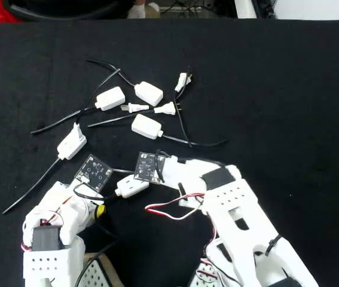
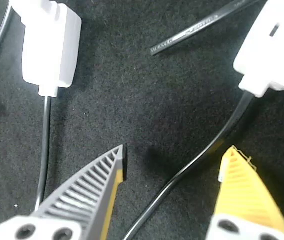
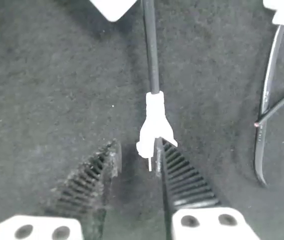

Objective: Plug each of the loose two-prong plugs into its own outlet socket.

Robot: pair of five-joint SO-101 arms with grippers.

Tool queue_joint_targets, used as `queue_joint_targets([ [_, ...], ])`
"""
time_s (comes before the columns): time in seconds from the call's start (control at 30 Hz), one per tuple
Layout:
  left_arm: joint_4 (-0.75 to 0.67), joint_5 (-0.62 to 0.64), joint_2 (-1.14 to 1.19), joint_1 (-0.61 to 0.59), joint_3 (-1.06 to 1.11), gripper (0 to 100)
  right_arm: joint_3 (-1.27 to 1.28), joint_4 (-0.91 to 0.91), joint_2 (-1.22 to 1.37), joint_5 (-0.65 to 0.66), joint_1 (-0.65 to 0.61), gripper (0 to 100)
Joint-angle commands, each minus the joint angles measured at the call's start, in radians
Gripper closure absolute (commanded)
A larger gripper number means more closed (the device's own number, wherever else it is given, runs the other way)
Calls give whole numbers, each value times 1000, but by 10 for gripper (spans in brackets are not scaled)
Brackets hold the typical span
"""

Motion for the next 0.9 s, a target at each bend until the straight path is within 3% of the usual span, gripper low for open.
queue_joint_targets([
  [0.0,-12,-9,-6,-7,-1,700,7,-75,-12,14,21,886],
  [0.13,-12,-9,-6,-7,-1,700,50,-133,24,15,31,886],
  [0.37,-12,-9,-6,-7,-1,700,39,-293,246,66,152,886],
  [0.77,-14,-9,-6,-7,-1,700,-168,-267,421,23,126,949],
  [0.87,-14,-9,-6,-7,-1,700,-260,-193,472,17,124,914],
])
